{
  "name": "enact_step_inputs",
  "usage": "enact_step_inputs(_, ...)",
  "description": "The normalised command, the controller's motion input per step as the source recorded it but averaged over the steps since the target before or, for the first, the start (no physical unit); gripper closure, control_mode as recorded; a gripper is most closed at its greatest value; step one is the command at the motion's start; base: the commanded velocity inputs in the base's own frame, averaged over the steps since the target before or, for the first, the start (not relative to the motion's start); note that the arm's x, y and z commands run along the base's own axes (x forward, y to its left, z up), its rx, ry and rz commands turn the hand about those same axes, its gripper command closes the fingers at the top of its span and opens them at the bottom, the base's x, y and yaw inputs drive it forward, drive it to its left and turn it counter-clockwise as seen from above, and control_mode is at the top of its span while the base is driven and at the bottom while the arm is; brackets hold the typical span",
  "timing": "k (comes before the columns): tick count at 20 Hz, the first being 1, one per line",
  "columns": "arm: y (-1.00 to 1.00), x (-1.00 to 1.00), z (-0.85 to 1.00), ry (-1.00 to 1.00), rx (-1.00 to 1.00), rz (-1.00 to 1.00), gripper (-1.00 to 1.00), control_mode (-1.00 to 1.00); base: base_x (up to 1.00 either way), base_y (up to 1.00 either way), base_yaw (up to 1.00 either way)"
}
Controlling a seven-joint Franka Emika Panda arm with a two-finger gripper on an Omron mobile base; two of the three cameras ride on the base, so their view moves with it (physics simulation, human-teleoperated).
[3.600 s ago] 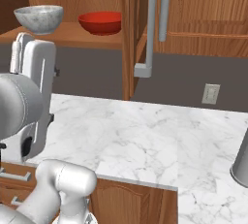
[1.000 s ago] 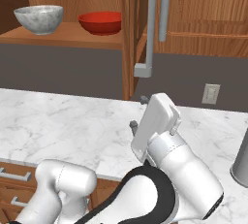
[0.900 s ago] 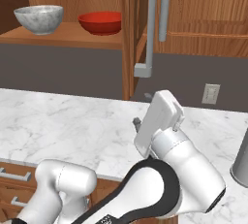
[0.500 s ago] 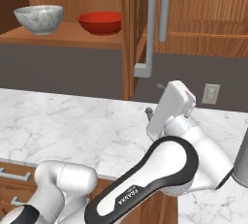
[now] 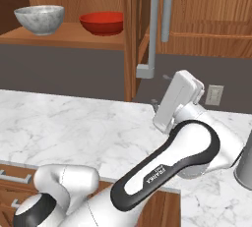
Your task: Open the cabinet. Pick the bowls from the counter and place them in the cabinet. Then close the cabinet.
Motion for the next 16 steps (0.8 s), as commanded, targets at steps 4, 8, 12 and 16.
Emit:
enact_step_inputs(4,-0.04,0.44,0.27,0.0,0.0,0.18,-1.0,-1.0,0.0,0.0,0.0)
enact_step_inputs(8,-0.32,0.43,0.09,-0.01,0.0,0.17,-1.0,-1.0,0.0,0.0,0.0)
enact_step_inputs(12,-0.22,0.27,0.0,-0.04,0.0,0.17,-1.0,-1.0,0.0,0.0,0.0)
enact_step_inputs(16,0.0,0.05,0.14,-0.08,0.0,0.15,-1.0,-1.0,0.0,0.0,0.0)
